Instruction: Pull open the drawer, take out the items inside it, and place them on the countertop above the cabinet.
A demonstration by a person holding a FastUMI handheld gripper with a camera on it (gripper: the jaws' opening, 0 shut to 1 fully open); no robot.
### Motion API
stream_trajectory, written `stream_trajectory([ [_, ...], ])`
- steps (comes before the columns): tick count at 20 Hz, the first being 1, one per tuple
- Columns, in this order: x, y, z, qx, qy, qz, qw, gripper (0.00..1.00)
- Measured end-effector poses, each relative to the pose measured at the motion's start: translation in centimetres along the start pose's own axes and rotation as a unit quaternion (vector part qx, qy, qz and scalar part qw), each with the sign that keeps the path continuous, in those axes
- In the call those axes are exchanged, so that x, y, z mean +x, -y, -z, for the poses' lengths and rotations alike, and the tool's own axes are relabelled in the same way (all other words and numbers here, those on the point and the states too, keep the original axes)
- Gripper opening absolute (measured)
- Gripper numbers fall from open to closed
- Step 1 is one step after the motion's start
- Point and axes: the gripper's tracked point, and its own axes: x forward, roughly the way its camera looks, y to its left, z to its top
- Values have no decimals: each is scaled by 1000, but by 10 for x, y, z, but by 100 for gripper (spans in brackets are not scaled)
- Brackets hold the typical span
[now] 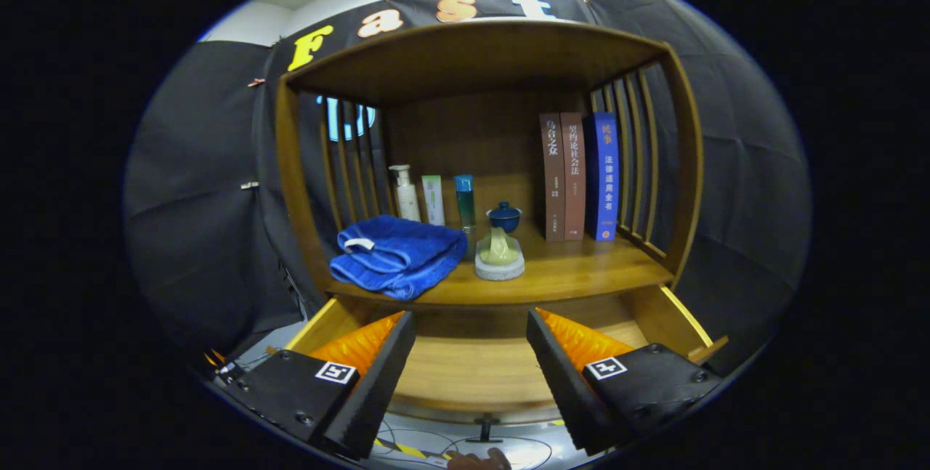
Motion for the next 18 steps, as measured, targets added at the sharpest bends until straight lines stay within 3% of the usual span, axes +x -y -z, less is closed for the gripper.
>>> stream_trajectory([
  [4,-28,3,61,-20,15,12,1000,99],
  [10,-20,19,130,23,-10,28,999,99],
  [18,-3,21,148,18,-18,41,999,99],
])
